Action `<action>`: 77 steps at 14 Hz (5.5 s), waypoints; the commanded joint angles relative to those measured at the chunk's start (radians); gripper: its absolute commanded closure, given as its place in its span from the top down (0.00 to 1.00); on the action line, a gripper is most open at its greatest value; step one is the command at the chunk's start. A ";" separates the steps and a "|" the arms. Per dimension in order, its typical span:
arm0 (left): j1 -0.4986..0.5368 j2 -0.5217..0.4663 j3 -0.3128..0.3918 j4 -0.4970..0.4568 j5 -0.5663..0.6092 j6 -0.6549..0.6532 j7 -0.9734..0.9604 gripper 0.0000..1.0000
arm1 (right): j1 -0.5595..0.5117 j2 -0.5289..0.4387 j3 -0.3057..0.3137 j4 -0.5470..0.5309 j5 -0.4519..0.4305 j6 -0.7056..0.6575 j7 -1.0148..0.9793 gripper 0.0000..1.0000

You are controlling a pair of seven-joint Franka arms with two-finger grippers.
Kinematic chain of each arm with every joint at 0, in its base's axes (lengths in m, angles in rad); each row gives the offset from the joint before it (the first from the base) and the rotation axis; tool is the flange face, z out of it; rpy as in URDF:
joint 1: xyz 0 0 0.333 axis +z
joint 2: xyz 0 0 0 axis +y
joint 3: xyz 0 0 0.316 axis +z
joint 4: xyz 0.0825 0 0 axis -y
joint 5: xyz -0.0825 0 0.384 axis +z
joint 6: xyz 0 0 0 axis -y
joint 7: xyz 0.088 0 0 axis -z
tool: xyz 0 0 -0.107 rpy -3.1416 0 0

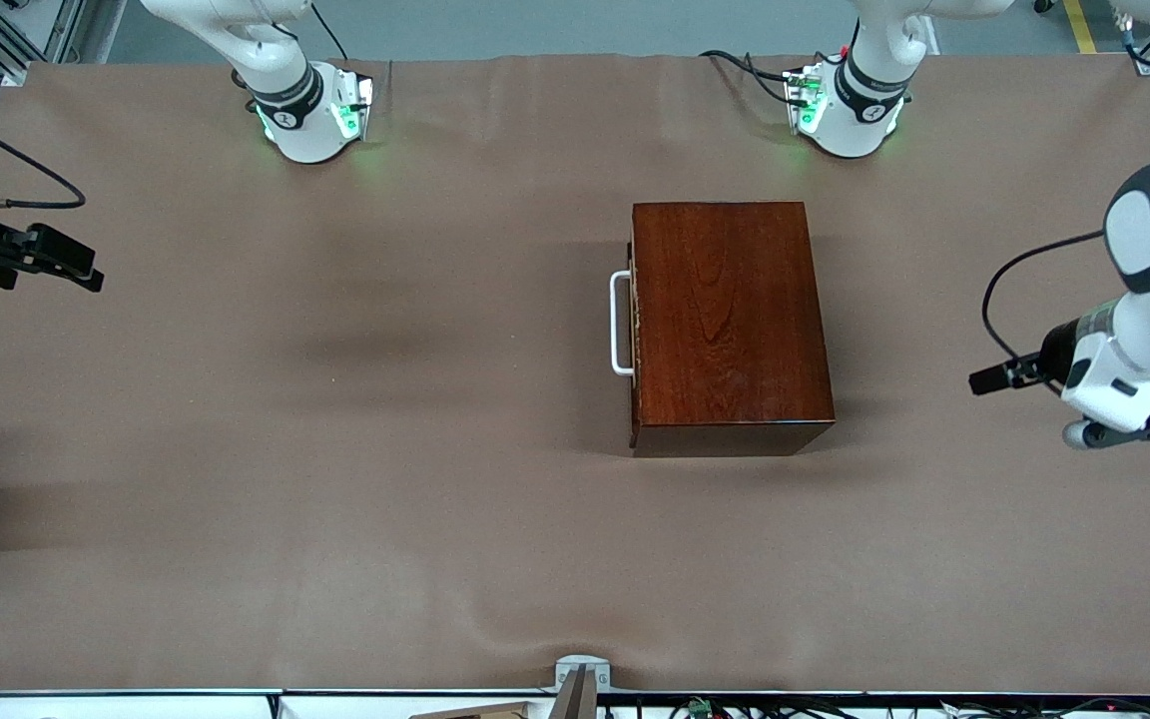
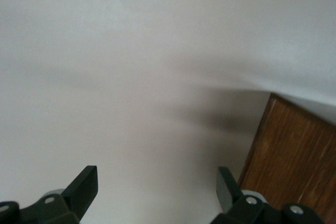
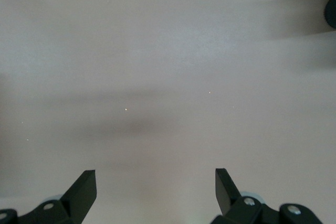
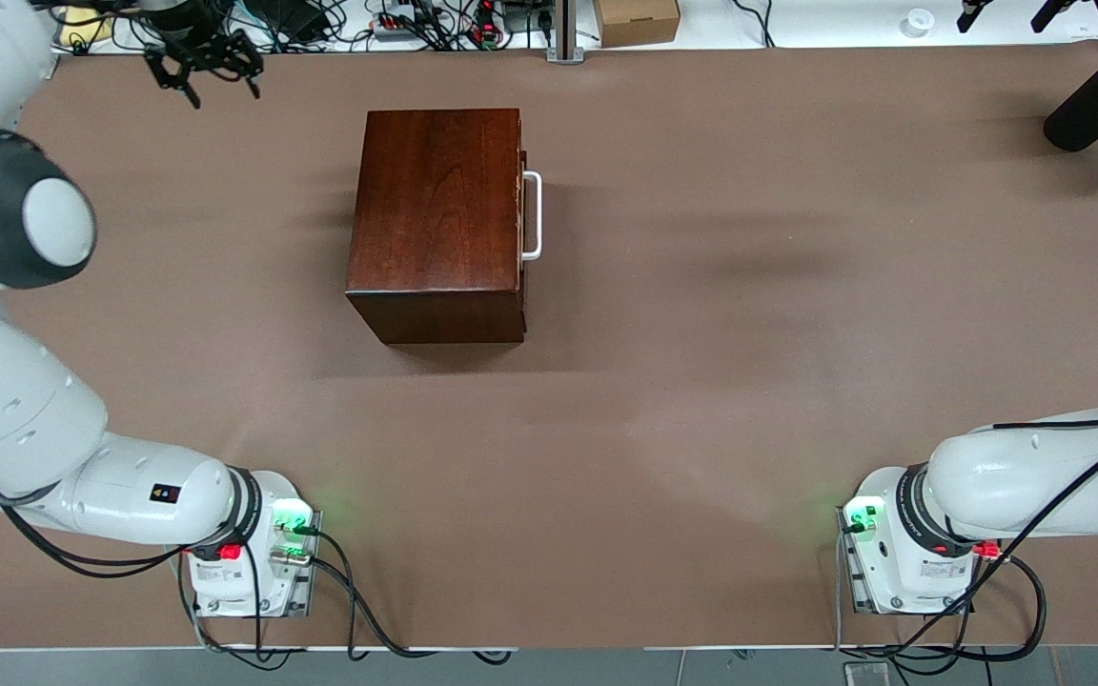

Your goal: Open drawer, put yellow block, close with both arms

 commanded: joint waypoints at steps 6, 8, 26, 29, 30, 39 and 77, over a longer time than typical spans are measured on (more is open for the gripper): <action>0.062 -0.283 -0.011 -0.210 0.046 -0.063 0.091 1.00 | -0.008 -0.017 0.006 -0.014 0.012 -0.002 0.014 1.00; 0.056 -0.256 -0.013 -0.117 0.045 -0.073 0.085 1.00 | -0.008 -0.016 0.006 -0.014 0.012 -0.002 0.014 1.00; 0.145 -0.265 -0.146 -0.004 0.048 -0.166 0.208 1.00 | -0.008 -0.016 0.006 -0.014 0.012 -0.002 0.014 1.00; 0.160 -0.327 -0.203 -0.059 0.048 -0.166 0.208 1.00 | -0.008 -0.017 0.006 -0.014 0.012 -0.002 0.014 1.00; 0.154 -0.331 -0.203 -0.060 0.049 -0.166 0.211 1.00 | -0.008 -0.017 0.006 -0.014 0.012 -0.002 0.014 1.00; 0.137 -0.318 -0.267 -0.008 0.037 -0.211 0.229 1.00 | -0.008 -0.016 0.006 -0.014 0.012 -0.002 0.014 1.00; 0.174 -0.257 -0.218 0.128 0.036 -0.344 0.326 1.00 | -0.008 -0.016 0.006 -0.014 0.012 -0.002 0.014 1.00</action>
